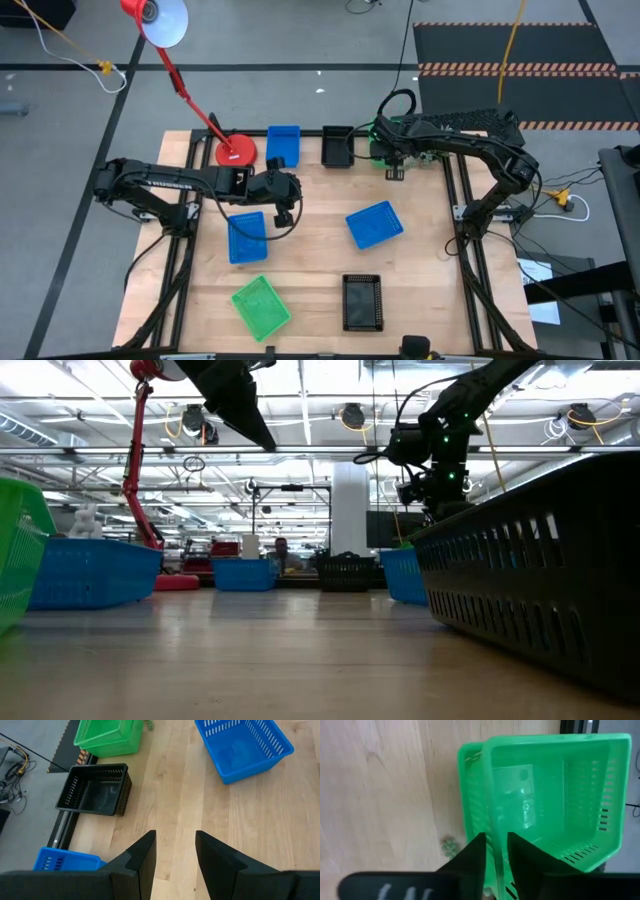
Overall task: Stack baskets by color
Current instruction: Stack the bottom right green basket on top of the top green basket, then stack the bottom left blue basket on top of the top blue basket
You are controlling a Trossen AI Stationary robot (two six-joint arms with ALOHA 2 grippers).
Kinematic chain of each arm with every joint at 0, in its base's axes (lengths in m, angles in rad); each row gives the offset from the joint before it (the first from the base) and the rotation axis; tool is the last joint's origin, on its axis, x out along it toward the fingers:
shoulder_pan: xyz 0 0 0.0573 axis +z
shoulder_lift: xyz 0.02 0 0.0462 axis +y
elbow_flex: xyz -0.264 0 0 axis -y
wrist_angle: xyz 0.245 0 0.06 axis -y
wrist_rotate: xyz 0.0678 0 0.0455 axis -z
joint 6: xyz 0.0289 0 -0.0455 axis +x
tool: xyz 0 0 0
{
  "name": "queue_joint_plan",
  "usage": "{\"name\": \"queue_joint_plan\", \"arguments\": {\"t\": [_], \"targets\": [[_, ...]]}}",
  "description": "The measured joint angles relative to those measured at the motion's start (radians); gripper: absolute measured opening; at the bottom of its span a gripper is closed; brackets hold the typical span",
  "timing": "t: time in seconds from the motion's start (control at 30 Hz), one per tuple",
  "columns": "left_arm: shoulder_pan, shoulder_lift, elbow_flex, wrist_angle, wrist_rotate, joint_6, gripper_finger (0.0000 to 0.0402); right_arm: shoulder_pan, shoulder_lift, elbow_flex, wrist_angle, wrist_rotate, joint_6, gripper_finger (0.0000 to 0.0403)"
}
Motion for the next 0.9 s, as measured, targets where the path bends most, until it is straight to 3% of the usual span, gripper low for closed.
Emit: {"name": "queue_joint_plan", "arguments": {"t": [0.3,0.57,0.9], "targets": [[-0.003,0.000,0.000,0.000,0.001,-0.001,0.0141,0.011,-0.025,0.000,0.001,-0.004,0.039,0.0157],[-0.003,0.000,0.000,0.000,0.004,-0.017,0.0141,0.089,-0.215,0.000,-0.001,-0.008,0.114,0.0215],[-0.049,0.000,0.008,-0.030,0.002,-0.048,0.0141,0.249,-0.441,0.000,-0.047,-0.110,0.368,0.0229]]}}
